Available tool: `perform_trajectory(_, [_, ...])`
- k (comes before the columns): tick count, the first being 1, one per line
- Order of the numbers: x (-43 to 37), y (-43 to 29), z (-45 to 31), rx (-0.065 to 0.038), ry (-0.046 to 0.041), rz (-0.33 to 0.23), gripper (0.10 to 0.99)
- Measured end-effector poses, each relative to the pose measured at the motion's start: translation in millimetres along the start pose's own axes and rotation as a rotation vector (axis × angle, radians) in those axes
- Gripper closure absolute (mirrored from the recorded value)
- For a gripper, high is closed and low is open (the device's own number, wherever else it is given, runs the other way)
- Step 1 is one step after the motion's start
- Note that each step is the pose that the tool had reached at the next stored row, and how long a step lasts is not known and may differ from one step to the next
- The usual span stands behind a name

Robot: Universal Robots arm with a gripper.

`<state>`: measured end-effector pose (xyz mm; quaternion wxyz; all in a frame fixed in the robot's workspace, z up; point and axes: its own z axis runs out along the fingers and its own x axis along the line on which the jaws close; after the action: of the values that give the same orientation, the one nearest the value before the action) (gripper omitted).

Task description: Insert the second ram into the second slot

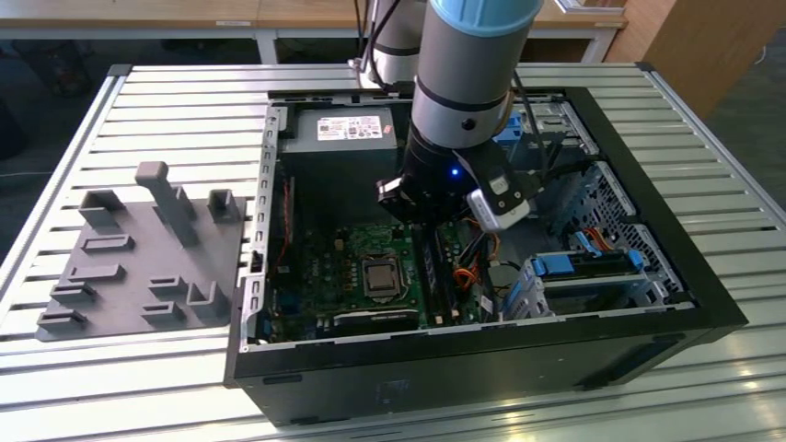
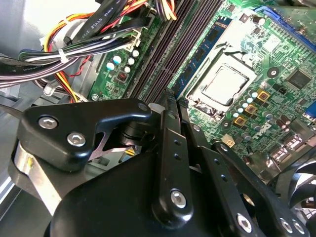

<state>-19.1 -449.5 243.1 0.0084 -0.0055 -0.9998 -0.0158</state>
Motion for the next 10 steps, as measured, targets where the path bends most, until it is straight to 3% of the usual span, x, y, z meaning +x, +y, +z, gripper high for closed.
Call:
perform_trajectory(5, [-0.1,-5.9,1.3,-0.003,0.0016,0.000,0.953])
perform_trajectory(10, [-1.3,-7.4,5.9,-0.003,0.0065,-0.005,0.953])
